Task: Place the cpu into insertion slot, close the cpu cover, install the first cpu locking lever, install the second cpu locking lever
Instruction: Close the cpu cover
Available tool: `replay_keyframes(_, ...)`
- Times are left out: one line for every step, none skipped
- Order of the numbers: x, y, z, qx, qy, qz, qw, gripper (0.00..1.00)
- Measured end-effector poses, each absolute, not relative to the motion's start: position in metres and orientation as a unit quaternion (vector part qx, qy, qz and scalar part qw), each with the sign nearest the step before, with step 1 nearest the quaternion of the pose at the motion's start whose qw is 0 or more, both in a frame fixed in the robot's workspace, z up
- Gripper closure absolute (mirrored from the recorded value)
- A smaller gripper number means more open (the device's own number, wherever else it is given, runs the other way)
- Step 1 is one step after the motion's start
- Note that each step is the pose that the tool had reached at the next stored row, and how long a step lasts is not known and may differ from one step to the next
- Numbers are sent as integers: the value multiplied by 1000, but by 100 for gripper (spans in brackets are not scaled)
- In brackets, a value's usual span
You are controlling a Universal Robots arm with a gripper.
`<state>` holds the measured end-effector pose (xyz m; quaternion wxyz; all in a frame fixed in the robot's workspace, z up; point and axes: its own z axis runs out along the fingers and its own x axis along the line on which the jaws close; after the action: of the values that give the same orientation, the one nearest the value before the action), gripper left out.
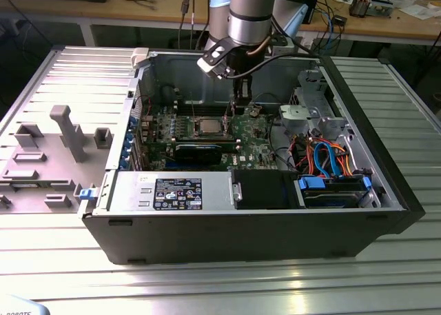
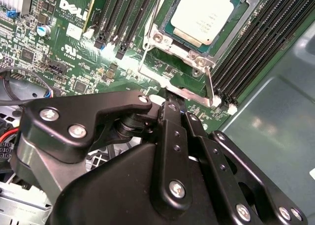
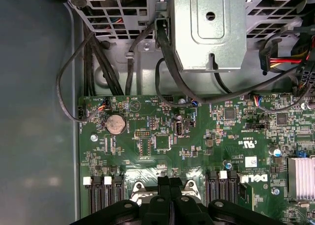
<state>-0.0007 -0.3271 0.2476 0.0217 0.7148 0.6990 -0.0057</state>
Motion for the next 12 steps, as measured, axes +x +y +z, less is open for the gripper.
replay_keyframes(-1,-327,247,715,699,-6,22,89)
replay_keyframes(-1,-327,247,715,699,-6,22,89)
replay_keyframes(-1,-327,247,715,699,-6,22,89)
replay_keyframes(-1,-327,247,715,699,-6,22,89)
replay_keyframes(-1,-327,247,715,699,-6,22,89)
replay_keyframes(-1,-327,247,715,699,-6,22,89)
replay_keyframes(-2,-327,247,715,699,-6,22,89)
replay_keyframes(-2,-327,247,715,699,-6,22,89)
replay_keyframes(-2,-327,247,715,699,-6,22,89)
replay_keyframes(-2,-327,247,715,699,-6,22,89)
replay_keyframes(-2,-327,247,715,699,-6,22,89)
replay_keyframes(-3,-327,247,715,699,-6,22,89)
